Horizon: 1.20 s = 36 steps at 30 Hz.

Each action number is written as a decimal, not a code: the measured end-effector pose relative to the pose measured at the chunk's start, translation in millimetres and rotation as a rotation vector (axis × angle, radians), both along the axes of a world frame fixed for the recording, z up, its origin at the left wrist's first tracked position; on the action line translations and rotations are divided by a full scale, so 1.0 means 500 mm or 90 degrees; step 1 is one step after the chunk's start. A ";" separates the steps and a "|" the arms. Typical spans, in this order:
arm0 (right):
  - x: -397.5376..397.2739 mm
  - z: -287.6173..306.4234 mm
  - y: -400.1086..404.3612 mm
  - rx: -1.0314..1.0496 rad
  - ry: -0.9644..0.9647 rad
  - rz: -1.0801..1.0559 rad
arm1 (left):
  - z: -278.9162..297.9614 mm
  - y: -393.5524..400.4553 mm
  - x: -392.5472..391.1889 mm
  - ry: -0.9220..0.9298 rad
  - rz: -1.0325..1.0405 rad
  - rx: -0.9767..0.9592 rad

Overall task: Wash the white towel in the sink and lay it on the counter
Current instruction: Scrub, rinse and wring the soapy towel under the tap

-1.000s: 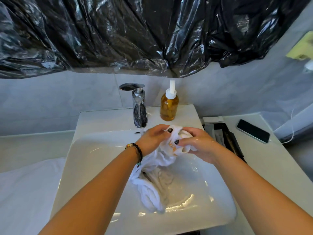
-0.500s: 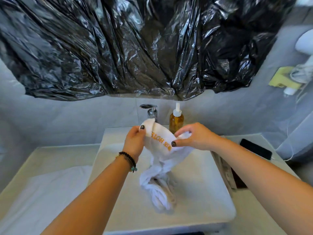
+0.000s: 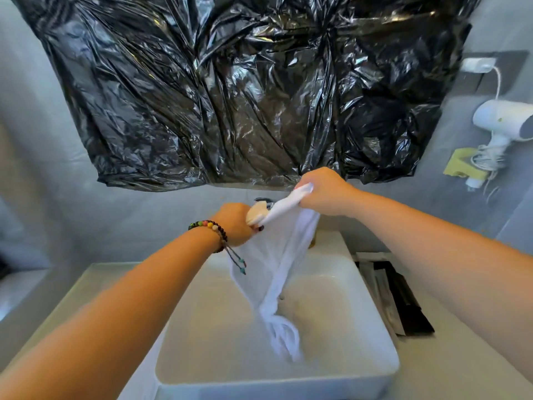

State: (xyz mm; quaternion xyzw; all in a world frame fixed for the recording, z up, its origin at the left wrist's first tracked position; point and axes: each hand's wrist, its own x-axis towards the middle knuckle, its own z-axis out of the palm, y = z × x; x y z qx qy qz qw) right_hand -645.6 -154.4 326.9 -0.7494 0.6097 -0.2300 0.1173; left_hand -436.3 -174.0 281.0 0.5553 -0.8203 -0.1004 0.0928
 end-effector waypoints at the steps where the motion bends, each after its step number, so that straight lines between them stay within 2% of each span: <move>1: -0.003 0.012 -0.002 0.011 -0.071 -0.009 | 0.015 -0.004 0.006 0.075 0.023 -0.011; 5: 0.002 0.055 0.011 0.135 -0.401 0.034 | 0.076 -0.013 0.008 0.413 0.063 0.013; 7: 0.015 0.072 0.017 0.160 -0.467 0.071 | 0.110 -0.009 -0.008 0.510 0.042 0.013; 9: 0.025 0.087 0.025 0.161 -0.406 0.097 | 0.143 0.000 -0.027 0.574 -0.015 -0.004; 12: 0.033 0.106 0.031 0.146 -0.165 0.063 | 0.197 0.012 -0.051 0.562 -0.047 -0.052; 15: 0.029 0.164 0.037 0.007 0.034 -0.025 | 0.250 0.025 -0.066 0.567 -0.042 -0.115; 16: 0.025 0.192 0.041 -0.060 0.037 -0.047 | 0.268 0.027 -0.066 0.568 -0.029 -0.147; 19: 0.009 0.278 0.043 -0.197 -0.136 -0.071 | 0.339 0.031 -0.063 0.632 0.004 -0.211; 21: 0.010 0.332 0.050 -0.260 -0.211 -0.063 | 0.392 0.035 -0.059 0.666 0.015 -0.238; 23: 0.011 0.380 0.060 -0.300 -0.258 -0.041 | 0.438 0.035 -0.054 0.685 0.014 -0.262; 25: 0.003 0.422 0.074 -0.283 -0.276 -0.019 | 0.468 0.035 -0.043 0.713 0.008 -0.281; 28: -0.015 0.452 0.093 -0.221 -0.182 -0.003 | 0.465 0.039 -0.021 0.658 0.000 -0.296; 31: -0.027 0.416 0.095 -0.101 -0.096 0.022 | 0.407 0.046 0.000 0.499 -0.005 -0.248; 33: -0.039 0.359 0.080 0.007 -0.042 0.043 | 0.349 0.049 0.016 0.375 -0.026 -0.159; 36: -0.055 0.238 0.044 0.182 0.024 0.081 | 0.230 0.037 0.041 0.114 -0.049 0.035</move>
